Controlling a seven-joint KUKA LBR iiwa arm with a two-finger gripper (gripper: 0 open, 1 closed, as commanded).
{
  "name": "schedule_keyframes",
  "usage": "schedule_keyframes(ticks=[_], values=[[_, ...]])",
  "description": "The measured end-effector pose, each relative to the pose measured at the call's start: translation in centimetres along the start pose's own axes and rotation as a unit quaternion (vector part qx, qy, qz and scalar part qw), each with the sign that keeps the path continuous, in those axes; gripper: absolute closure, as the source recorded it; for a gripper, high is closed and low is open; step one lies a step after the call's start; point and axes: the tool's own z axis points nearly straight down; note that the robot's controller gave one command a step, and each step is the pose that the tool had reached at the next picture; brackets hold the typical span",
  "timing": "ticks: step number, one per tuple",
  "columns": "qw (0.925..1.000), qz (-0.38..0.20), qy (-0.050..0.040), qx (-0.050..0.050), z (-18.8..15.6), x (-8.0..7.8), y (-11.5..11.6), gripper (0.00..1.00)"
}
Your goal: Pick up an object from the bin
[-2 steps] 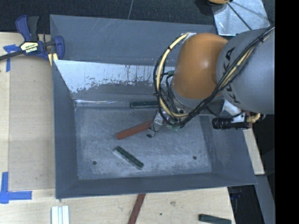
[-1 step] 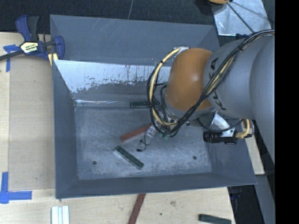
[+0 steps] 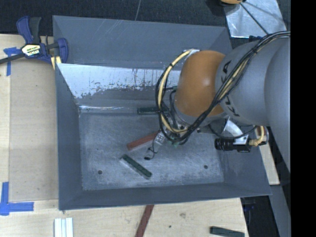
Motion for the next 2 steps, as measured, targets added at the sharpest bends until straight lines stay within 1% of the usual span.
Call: schedule_keyframes(ticks=[1,2], values=[[0.9993,-0.037,-0.0009,-0.001,8.38,0.31,1.74,1.00],[0.9993,-0.037,-0.0008,-0.001,8.38,0.31,1.74,1.00]])
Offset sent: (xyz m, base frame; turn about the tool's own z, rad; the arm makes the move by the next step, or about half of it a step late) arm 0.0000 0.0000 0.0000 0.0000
